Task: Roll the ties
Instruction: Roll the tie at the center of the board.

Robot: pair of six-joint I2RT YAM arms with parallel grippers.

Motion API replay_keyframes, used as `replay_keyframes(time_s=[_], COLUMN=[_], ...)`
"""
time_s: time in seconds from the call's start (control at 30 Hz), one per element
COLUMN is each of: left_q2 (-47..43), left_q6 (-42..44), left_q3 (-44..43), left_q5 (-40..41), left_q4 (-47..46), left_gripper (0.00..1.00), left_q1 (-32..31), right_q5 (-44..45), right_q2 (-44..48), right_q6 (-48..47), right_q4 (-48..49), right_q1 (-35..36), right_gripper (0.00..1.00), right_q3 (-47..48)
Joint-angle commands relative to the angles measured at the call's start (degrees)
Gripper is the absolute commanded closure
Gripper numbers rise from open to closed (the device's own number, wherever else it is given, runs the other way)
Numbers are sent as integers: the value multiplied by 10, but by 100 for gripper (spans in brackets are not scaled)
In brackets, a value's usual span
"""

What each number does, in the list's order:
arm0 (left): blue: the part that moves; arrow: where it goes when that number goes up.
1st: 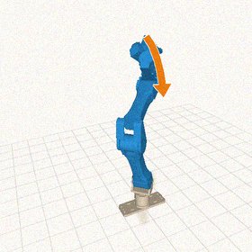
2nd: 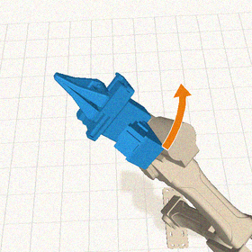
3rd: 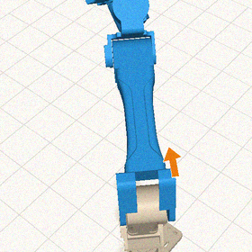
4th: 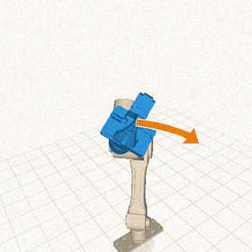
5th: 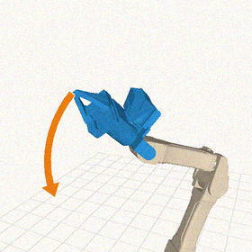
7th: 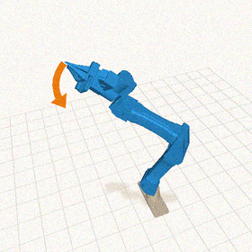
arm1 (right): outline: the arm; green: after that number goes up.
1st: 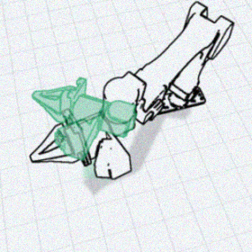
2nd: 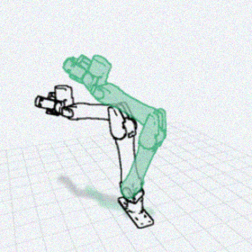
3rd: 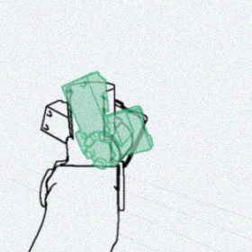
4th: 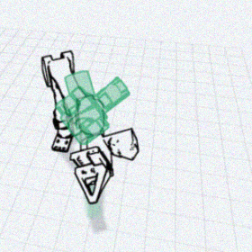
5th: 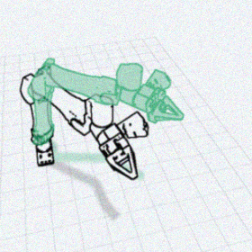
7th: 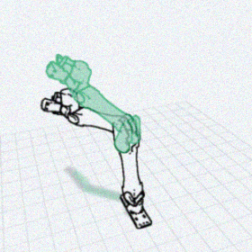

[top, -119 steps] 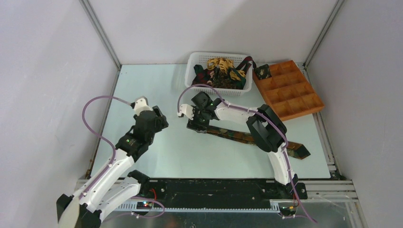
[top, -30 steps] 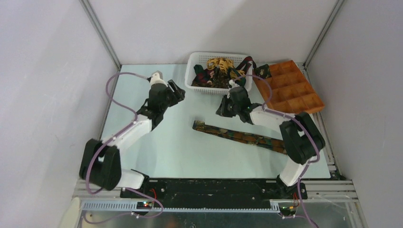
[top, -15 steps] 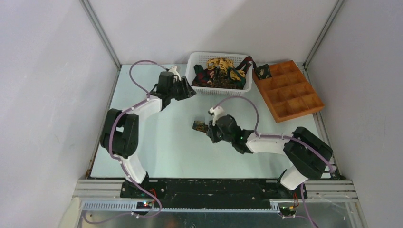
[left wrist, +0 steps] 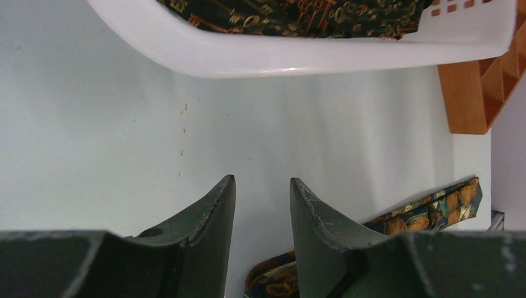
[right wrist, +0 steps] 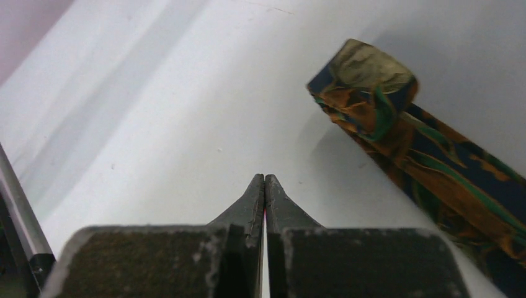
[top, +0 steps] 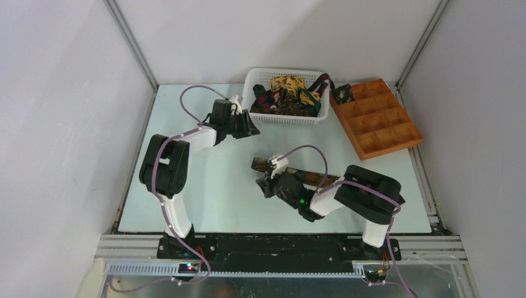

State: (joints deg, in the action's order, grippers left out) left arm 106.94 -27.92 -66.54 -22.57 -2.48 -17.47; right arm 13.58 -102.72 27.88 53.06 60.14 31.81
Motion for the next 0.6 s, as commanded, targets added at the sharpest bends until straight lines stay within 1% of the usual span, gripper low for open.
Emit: replay_keyframes(time_s=[0.0, 0.1, 0.2, 0.33, 0.43, 0.57], left_q2=[16, 22, 28, 39, 47, 55], left_q6=[20, 21, 24, 25, 20, 21], left_q3=[-10, -10, -10, -9, -8, -11], left_q5=[-21, -21, -21, -21, -26, -29], left_q4=[-16, -17, -18, -22, -28, -32], left_gripper=[58, 58, 59, 59, 60, 61], left_q1=[-5, -7, -11, -12, -14, -20], right_q5=[91, 113, 154, 205, 218, 229], right_q2=[-45, -71, -86, -108, -126, -147], right_q6=[1, -1, -28, -51, -63, -64], right_q4=[168, 189, 213, 240, 263, 294], right_q1=[29, 35, 44, 58, 60, 62], right_gripper=[100, 100, 100, 95, 100, 100], right_q3=[-7, -8, -7, -7, -7, -7])
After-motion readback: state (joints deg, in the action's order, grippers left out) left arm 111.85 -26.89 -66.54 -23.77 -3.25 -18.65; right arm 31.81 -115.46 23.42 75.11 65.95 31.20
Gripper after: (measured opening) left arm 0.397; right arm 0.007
